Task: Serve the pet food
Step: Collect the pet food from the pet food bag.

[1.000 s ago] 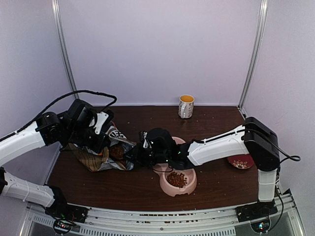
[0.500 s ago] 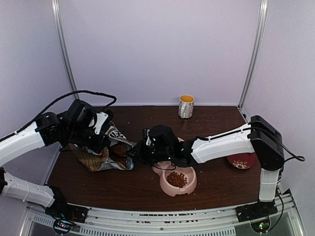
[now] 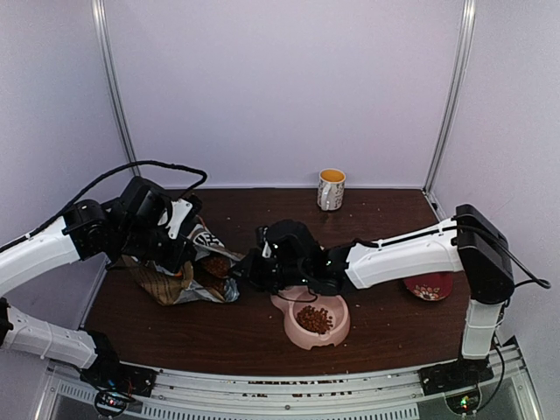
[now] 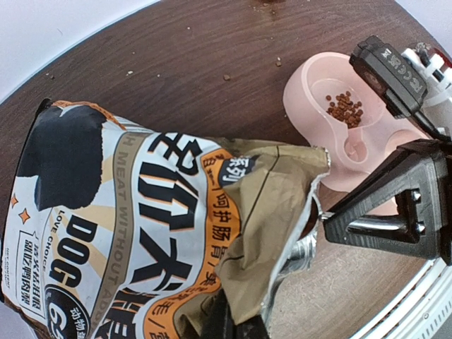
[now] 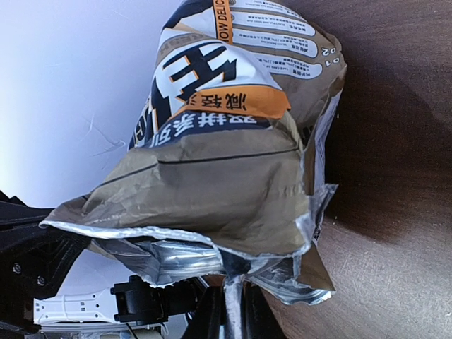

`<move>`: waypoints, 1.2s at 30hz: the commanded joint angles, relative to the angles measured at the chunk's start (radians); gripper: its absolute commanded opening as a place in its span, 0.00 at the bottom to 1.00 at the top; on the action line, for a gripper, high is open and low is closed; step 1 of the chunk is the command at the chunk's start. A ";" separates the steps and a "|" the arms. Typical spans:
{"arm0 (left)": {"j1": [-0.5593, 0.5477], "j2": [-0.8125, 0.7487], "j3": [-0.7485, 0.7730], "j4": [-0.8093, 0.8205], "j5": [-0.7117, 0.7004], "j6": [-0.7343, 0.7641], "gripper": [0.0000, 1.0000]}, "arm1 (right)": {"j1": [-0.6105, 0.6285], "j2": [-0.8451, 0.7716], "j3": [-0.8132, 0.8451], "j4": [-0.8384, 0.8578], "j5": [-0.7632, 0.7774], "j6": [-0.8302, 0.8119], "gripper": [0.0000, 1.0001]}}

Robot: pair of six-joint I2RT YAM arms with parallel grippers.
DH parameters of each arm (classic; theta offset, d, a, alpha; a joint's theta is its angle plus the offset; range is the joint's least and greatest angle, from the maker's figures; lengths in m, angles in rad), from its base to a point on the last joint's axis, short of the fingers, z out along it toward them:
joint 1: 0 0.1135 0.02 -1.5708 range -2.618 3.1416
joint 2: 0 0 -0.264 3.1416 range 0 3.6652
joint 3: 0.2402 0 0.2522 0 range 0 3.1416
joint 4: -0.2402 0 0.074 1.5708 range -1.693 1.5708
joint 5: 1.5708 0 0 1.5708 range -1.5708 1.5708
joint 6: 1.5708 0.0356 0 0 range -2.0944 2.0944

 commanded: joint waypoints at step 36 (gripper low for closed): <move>0.003 -0.065 0.010 0.064 -0.091 -0.009 0.00 | -0.032 -0.139 -0.305 0.456 -0.196 0.267 0.00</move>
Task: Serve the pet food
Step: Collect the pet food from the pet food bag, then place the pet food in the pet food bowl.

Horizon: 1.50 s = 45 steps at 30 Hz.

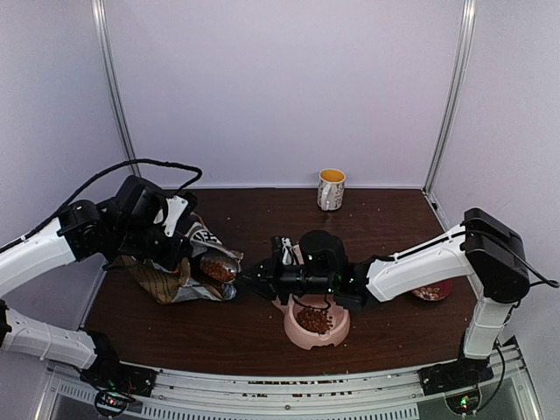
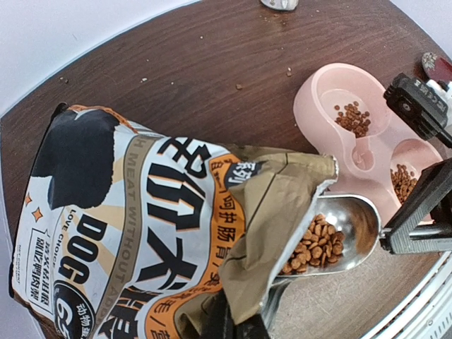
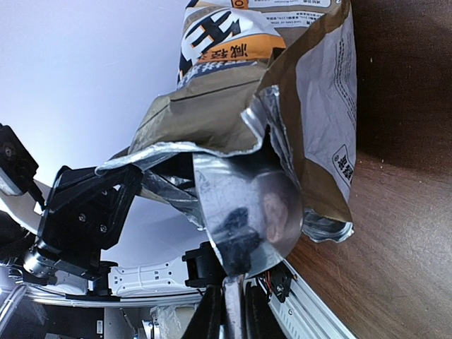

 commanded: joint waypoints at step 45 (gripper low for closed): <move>0.012 -0.029 0.021 0.056 -0.093 -0.007 0.00 | 0.012 -0.208 -0.230 0.084 -0.074 0.015 0.00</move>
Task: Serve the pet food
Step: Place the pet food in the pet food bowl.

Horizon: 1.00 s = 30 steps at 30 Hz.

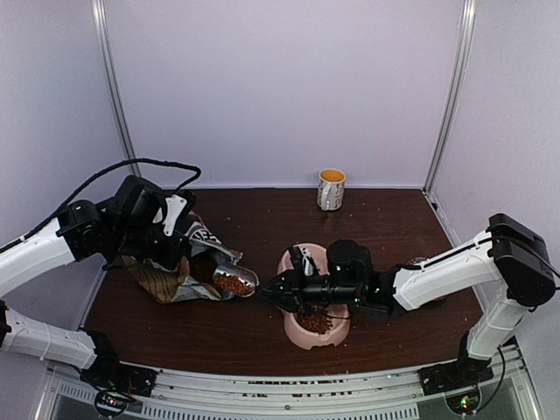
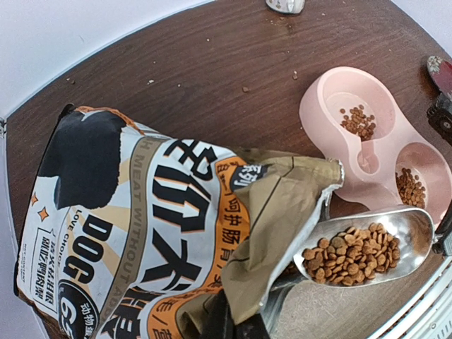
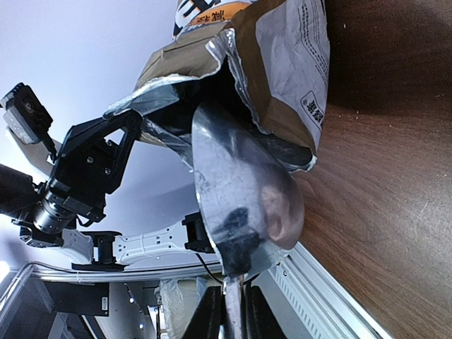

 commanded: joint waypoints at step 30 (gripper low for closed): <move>0.013 -0.040 0.010 0.050 -0.086 -0.010 0.00 | -0.148 -0.299 -0.195 -0.076 -0.026 -0.072 0.00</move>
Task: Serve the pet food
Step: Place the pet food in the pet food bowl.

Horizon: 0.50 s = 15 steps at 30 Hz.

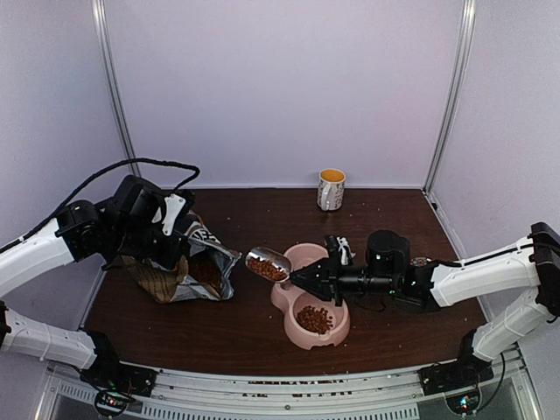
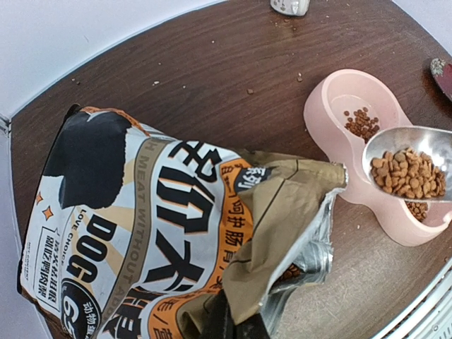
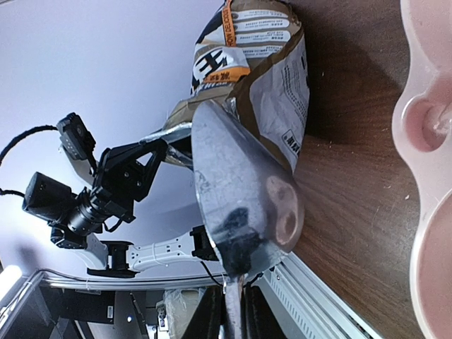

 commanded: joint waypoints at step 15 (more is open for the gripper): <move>0.014 -0.045 0.016 0.027 -0.138 -0.006 0.00 | -0.226 -0.141 -0.061 -0.156 -0.019 -0.117 0.00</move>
